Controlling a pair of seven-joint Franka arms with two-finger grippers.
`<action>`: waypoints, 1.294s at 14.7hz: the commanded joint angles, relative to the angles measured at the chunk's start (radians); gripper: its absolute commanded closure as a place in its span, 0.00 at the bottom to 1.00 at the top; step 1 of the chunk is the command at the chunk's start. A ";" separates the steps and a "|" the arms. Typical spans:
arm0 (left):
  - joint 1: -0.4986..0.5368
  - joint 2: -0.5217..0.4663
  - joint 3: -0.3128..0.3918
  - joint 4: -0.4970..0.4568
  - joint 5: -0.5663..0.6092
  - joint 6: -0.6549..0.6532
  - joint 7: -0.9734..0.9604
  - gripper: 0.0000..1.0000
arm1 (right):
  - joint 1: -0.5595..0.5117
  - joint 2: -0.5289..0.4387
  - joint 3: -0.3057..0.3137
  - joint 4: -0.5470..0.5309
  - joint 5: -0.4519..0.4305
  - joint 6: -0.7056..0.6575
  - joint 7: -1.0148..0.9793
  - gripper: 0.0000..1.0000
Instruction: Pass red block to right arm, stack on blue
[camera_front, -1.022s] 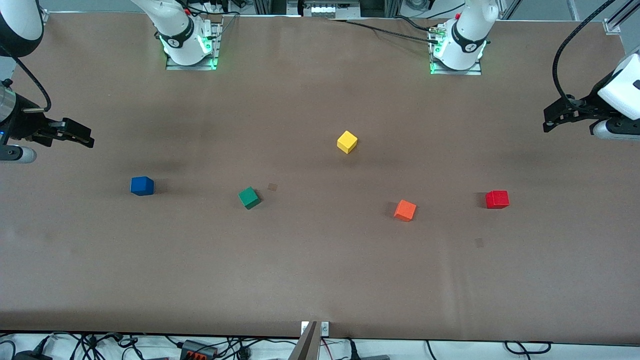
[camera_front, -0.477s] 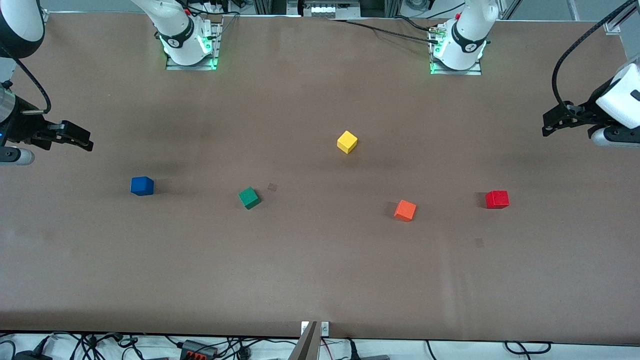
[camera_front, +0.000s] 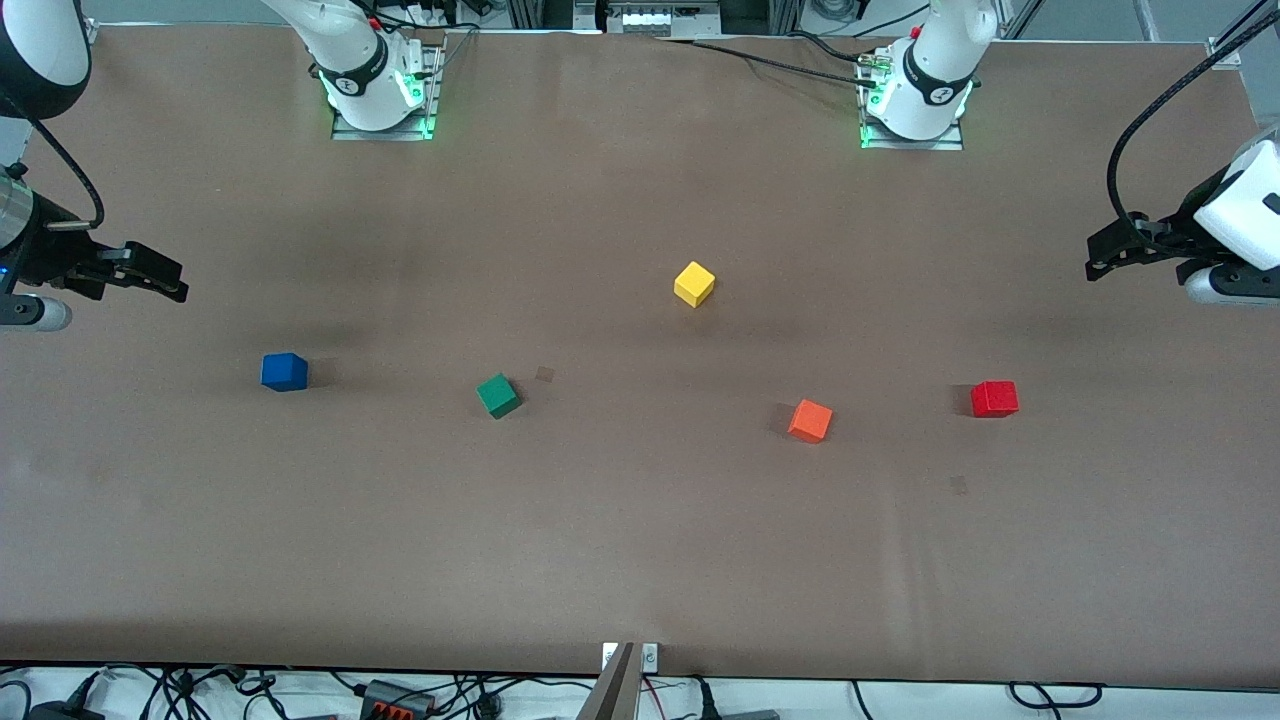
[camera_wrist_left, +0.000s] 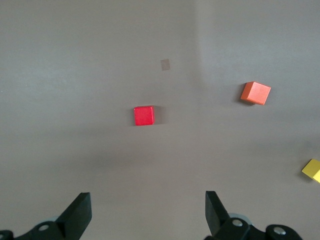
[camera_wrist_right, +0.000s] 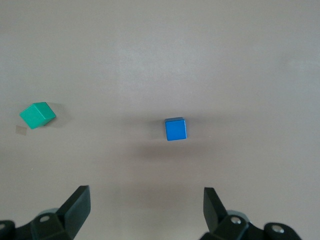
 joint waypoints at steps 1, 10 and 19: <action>0.002 0.018 0.002 0.035 -0.008 -0.022 0.007 0.00 | 0.000 -0.009 0.001 -0.011 -0.013 0.002 -0.010 0.00; 0.077 0.225 0.001 0.128 -0.006 0.048 0.127 0.00 | 0.001 -0.005 0.002 -0.005 -0.005 0.002 0.000 0.00; 0.068 0.458 -0.001 0.042 0.011 0.303 0.105 0.00 | 0.023 -0.006 0.004 -0.002 0.004 0.000 -0.003 0.00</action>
